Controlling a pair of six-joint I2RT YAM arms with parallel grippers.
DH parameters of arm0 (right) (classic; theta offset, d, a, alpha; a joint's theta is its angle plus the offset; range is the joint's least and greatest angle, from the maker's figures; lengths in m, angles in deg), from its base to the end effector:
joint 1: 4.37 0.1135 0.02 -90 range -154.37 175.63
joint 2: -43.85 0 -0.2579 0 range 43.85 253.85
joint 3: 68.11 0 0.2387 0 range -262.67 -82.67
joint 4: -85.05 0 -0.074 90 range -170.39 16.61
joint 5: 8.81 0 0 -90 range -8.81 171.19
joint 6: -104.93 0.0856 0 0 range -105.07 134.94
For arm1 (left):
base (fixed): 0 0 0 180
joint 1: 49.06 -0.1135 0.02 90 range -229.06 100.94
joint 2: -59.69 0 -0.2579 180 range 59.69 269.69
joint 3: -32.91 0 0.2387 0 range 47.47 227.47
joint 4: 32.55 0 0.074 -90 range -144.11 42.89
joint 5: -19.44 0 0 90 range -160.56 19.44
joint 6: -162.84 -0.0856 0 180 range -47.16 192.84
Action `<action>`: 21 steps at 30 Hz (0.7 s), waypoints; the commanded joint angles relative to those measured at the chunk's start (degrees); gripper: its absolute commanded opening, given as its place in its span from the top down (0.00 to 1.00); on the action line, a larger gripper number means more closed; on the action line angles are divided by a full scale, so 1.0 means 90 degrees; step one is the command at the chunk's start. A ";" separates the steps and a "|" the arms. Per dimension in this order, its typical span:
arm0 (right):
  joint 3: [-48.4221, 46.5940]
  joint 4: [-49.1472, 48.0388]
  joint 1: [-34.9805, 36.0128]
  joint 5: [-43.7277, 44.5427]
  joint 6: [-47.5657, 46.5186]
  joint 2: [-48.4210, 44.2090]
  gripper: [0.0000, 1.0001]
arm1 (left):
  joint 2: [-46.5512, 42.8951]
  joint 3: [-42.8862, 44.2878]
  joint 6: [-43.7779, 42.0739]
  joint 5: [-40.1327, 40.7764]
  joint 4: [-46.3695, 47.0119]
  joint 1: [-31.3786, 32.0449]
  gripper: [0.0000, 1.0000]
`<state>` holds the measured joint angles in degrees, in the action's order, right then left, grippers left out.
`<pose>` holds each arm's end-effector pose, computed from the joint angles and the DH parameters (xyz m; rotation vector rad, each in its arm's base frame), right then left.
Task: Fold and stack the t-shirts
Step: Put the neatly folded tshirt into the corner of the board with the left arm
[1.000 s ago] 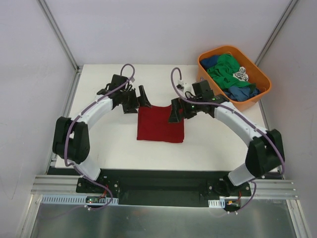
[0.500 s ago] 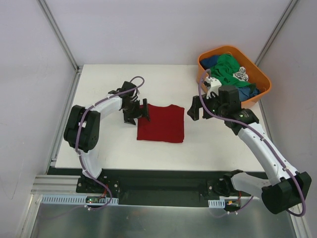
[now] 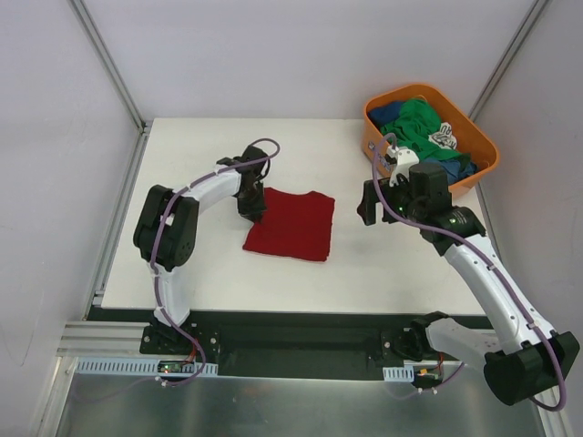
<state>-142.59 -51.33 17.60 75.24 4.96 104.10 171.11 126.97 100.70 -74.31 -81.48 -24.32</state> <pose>0.2397 0.1063 0.3180 -0.6356 1.9903 0.2355 0.3665 -0.1750 0.1364 -0.0566 2.7789 -0.3401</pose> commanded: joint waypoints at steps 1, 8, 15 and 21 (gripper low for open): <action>0.0017 0.0043 -0.0049 0.0358 -0.0161 -0.0220 0.04 | 0.0081 0.0579 -0.0097 0.1031 -0.0527 -0.0548 1.00; 0.0008 0.0082 -0.0049 0.0710 -0.0346 -0.0181 0.03 | 0.0461 0.1624 -0.0965 0.1549 -0.0585 -0.1555 1.00; -0.0061 0.0218 -0.0049 0.1344 -0.0395 -0.0044 0.03 | 0.1339 0.3380 -0.1610 0.1842 -0.0683 -0.2337 1.00; -0.0090 0.0238 -0.0049 0.1462 -0.0259 0.0015 0.03 | 0.1946 0.4573 -0.1416 0.2184 -0.0829 -0.3020 1.00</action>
<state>-142.42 -49.61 17.45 85.77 2.25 103.95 186.01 160.63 88.63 -58.55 -87.12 -47.91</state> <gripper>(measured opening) 0.966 0.035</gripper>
